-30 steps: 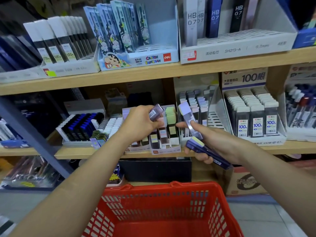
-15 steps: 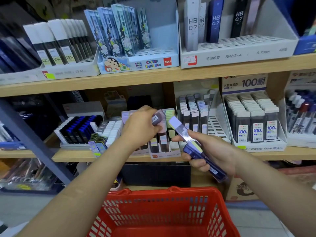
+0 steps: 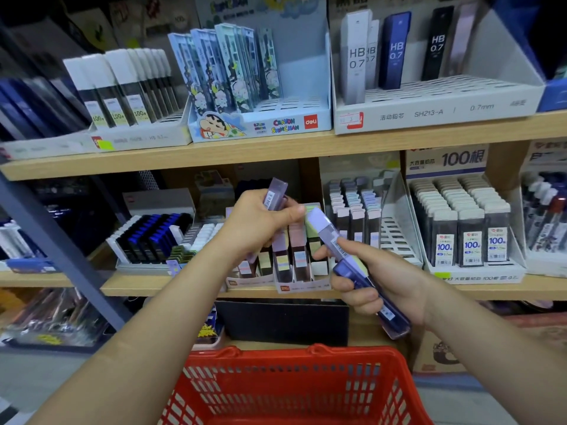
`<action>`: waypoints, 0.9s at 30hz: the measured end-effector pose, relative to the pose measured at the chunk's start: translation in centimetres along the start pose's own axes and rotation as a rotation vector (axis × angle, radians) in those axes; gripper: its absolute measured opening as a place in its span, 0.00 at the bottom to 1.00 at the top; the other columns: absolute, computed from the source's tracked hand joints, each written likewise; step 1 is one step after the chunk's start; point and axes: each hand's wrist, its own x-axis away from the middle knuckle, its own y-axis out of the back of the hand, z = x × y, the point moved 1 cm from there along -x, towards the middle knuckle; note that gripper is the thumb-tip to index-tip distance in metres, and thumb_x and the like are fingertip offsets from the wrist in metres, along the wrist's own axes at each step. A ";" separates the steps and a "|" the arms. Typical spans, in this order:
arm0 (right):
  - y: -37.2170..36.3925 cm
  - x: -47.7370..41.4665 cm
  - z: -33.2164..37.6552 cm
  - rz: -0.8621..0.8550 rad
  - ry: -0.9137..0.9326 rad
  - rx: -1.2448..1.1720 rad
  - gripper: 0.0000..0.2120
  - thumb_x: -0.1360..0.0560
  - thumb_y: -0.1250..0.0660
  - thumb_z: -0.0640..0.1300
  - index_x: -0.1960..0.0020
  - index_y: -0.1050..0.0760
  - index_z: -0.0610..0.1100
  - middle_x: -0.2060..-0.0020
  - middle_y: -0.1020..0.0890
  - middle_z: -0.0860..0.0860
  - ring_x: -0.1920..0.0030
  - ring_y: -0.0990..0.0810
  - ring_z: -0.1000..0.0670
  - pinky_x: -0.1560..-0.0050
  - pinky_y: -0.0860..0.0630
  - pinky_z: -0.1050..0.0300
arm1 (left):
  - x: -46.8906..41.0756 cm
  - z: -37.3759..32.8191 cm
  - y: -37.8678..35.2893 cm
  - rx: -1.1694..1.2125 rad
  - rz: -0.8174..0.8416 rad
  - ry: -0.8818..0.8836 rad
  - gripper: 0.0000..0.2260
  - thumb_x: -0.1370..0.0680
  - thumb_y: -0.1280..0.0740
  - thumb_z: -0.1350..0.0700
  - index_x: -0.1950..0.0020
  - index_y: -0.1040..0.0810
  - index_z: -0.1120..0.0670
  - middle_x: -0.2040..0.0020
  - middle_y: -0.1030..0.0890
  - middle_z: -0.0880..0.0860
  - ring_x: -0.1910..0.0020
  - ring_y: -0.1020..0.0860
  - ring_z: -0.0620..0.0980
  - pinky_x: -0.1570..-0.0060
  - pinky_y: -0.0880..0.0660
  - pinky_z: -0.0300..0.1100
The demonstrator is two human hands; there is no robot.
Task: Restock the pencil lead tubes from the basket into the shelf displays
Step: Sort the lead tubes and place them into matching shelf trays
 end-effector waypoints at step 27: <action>-1.6 -0.6 -0.6 0.228 -0.048 -0.091 0.25 0.25 0.41 0.65 0.41 0.22 0.48 0.66 0.25 0.46 0.81 0.36 0.59 0.83 0.40 0.69 | 1.3 -1.7 3.6 0.107 0.168 -0.154 0.08 0.32 0.25 0.53 0.63 0.21 0.56 0.72 0.24 0.50 0.76 0.32 0.48 0.77 0.35 0.40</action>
